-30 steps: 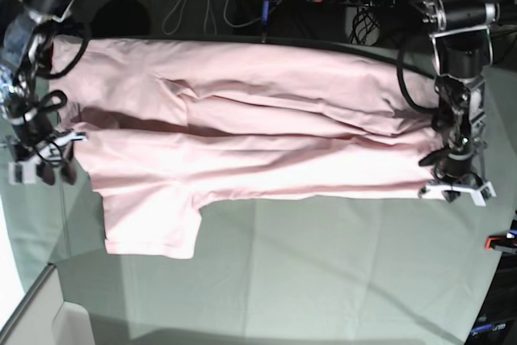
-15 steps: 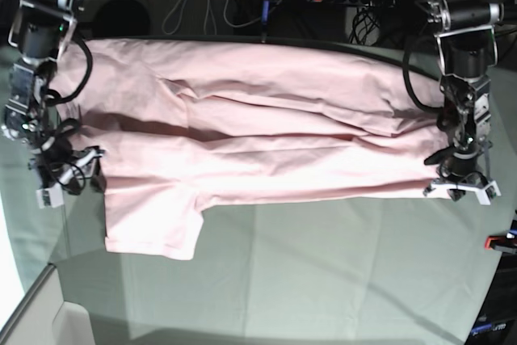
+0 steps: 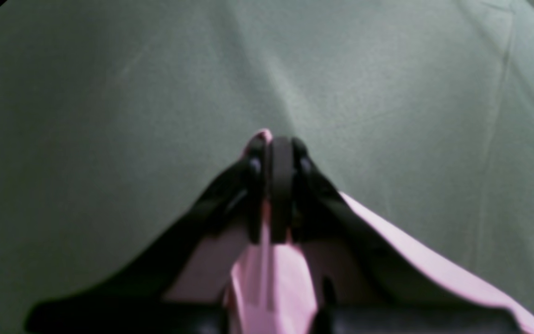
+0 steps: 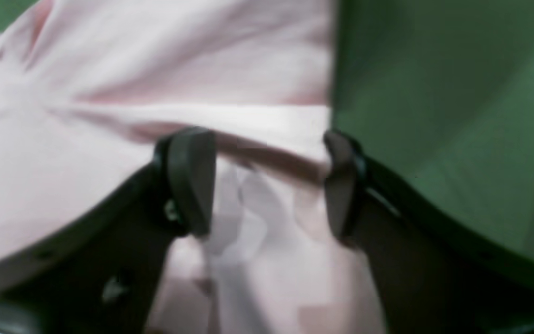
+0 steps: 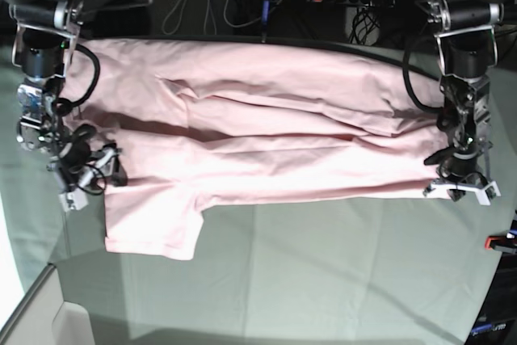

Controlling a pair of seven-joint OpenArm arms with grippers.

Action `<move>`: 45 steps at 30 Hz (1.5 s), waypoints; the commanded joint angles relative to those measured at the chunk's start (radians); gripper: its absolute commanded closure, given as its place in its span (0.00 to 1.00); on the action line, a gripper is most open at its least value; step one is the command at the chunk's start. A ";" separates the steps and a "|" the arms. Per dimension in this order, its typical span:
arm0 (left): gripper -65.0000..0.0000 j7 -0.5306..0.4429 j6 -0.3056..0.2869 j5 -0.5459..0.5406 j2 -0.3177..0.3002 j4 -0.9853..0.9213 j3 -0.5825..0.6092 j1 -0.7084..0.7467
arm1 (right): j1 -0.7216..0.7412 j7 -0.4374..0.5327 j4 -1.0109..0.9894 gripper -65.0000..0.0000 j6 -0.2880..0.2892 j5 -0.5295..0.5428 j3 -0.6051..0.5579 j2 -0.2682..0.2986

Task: Layout the t-shirt on the table in an organized manner, then fold the t-shirt properly
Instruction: 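Move the right gripper along the shirt edge and grasp the hem, then lift the shirt with both grippers and fold it over lengthwise again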

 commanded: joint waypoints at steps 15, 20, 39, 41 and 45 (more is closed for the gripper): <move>1.00 -0.030 -0.001 0.001 -0.016 0.024 -0.001 -0.041 | 0.051 0.020 0.088 1.00 0.006 0.026 0.004 0.061; 1.00 -0.029 -0.001 0.001 -0.016 0.026 -0.001 -0.070 | 0.054 0.016 0.169 1.00 0.006 0.026 0.005 0.061; 0.99 0.145 -0.003 -0.007 -0.003 0.081 -0.001 -0.255 | 0.072 0.013 0.238 1.00 0.006 0.026 0.077 0.067; 0.99 0.146 -0.003 -0.007 -0.003 0.081 -0.001 -0.255 | 0.072 0.013 0.238 1.00 0.006 0.024 0.135 0.065; 0.99 0.146 -0.003 -0.007 0.000 0.081 -0.001 -0.255 | 0.092 0.013 0.239 1.00 0.006 0.024 0.178 0.067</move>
